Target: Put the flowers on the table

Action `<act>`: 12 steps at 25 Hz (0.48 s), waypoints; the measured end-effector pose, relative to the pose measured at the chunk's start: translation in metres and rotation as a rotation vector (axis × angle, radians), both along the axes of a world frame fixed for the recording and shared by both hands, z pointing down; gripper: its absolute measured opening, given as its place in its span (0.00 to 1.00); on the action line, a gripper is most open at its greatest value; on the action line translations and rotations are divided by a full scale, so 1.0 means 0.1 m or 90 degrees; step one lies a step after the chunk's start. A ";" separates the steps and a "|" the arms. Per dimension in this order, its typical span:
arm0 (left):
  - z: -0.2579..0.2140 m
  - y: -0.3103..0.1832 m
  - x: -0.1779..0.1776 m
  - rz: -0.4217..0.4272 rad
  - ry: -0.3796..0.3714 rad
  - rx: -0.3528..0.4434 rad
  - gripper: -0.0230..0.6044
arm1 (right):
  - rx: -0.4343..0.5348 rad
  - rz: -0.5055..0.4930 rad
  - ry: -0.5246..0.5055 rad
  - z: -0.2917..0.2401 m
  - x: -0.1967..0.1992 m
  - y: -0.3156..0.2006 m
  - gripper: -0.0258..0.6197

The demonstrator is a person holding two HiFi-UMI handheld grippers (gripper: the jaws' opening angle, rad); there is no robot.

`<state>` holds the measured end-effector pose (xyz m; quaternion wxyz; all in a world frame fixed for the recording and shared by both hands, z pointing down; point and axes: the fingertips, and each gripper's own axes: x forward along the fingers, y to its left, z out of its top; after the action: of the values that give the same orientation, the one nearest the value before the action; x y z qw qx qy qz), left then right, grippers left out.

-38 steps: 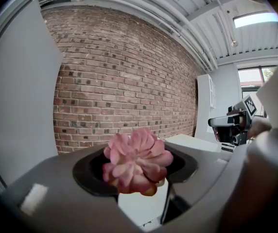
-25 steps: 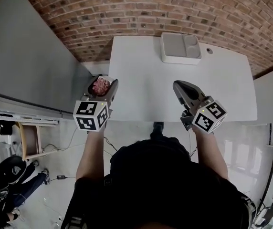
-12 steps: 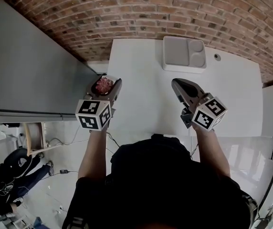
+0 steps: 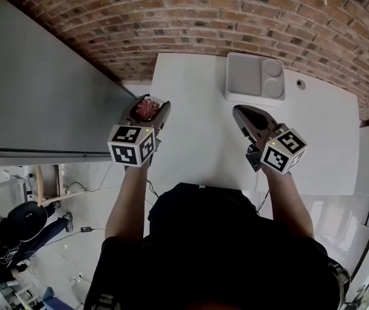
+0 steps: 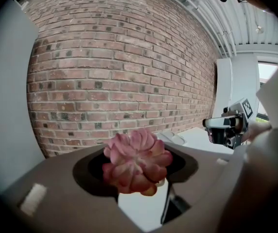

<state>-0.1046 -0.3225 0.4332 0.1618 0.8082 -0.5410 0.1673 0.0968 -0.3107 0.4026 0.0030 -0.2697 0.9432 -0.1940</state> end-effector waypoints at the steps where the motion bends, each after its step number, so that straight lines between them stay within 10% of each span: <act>1: 0.03 -0.04 -0.02 0.005 0.002 -0.003 0.46 | -0.001 0.004 0.002 0.00 -0.03 -0.03 0.05; 12: 0.62 -0.45 -0.18 0.066 -0.001 -0.057 0.46 | -0.038 0.029 0.036 0.23 -0.41 -0.14 0.05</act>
<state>-0.1224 -0.3673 0.4956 0.1884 0.8270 -0.4904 0.2000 0.0556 -0.3249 0.4261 -0.0270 -0.2963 0.9304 -0.2139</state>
